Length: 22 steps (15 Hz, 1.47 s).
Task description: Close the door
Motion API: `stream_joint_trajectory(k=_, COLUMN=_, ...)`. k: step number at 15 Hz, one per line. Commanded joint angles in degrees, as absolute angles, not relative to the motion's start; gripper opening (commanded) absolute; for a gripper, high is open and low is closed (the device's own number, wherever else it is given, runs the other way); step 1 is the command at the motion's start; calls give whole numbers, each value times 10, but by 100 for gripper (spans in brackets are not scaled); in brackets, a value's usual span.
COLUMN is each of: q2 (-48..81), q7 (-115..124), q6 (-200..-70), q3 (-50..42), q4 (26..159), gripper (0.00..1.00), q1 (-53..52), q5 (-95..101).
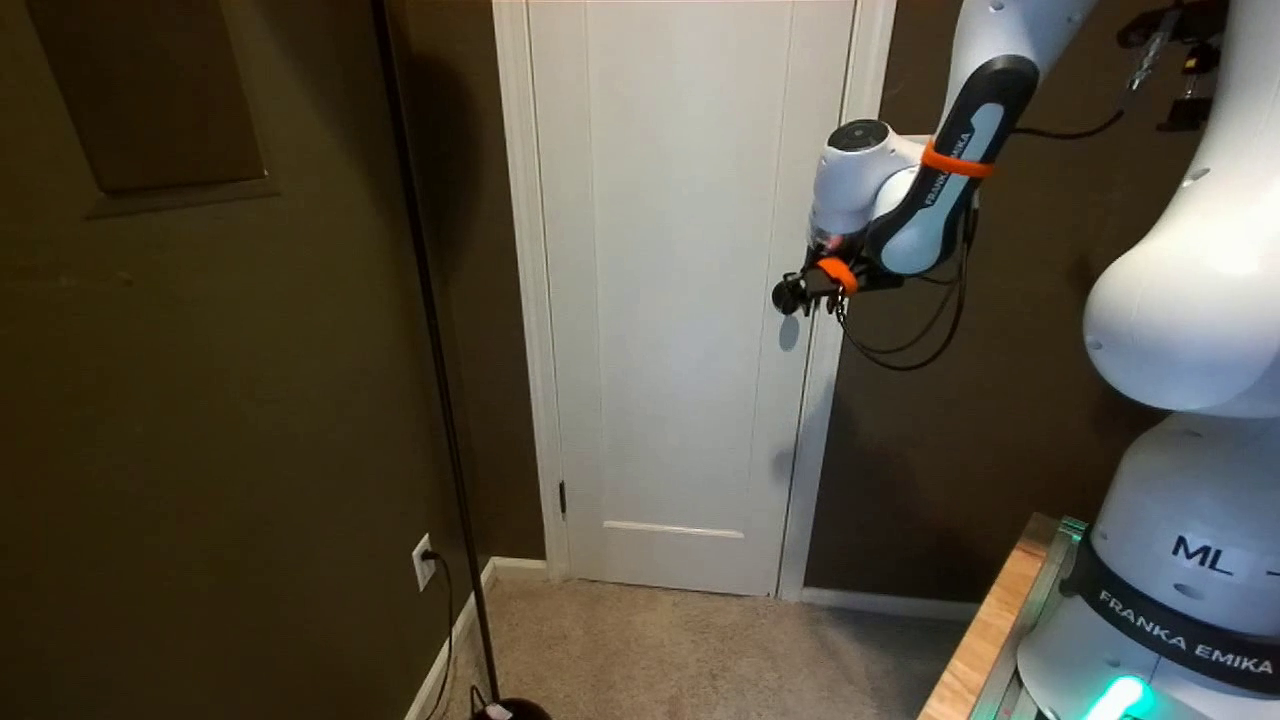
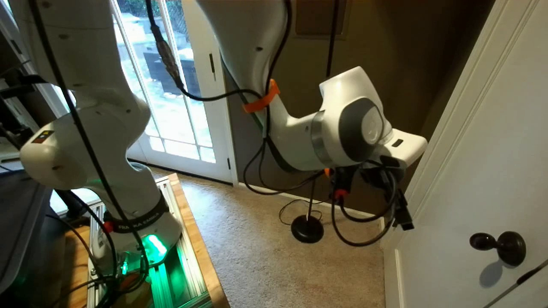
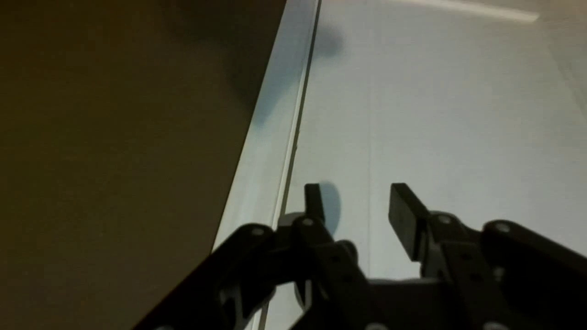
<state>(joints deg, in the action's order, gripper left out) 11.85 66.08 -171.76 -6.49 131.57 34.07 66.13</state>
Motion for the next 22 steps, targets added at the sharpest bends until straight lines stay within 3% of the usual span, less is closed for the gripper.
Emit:
stream_joint_trajectory(k=1, q2=35, q7=507, q6=-1708, q3=44, q4=1451, gripper=74, q1=419, q5=510)
stream_joint_trajectory(k=4, q2=31, q7=382, q6=-1663, q3=146, q4=1487, gripper=96, q1=477, q5=377)
stream_joint_trajectory(k=5, q2=32, q7=340, q6=-1637, q3=177, q4=1489, gripper=99, q1=494, q5=333)
stream_joint_trajectory(k=8, q2=19, q7=213, q6=-1495, q3=246, q4=1458, gripper=100, q1=521, q5=199)
stream_joint_trajectory(k=11, q2=-35, q7=89, q6=-1359, q3=246, q4=1431, gripper=100, q1=521, q5=107)
stream_joint_trajectory(k=12, q2=-61, q7=49, q6=-1315, q3=135, q4=1422, gripper=100, q1=415, q5=87)
stream_joint_trajectory(k=16, q2=-170, q7=-20, q6=-1166, q3=20, q4=1397, gripper=100, q1=314, q5=119)
stream_joint_trajectory(k=22, q2=-212, q7=-19, q6=-1141, q3=-51, q4=1395, gripper=100, q1=220, q5=136)
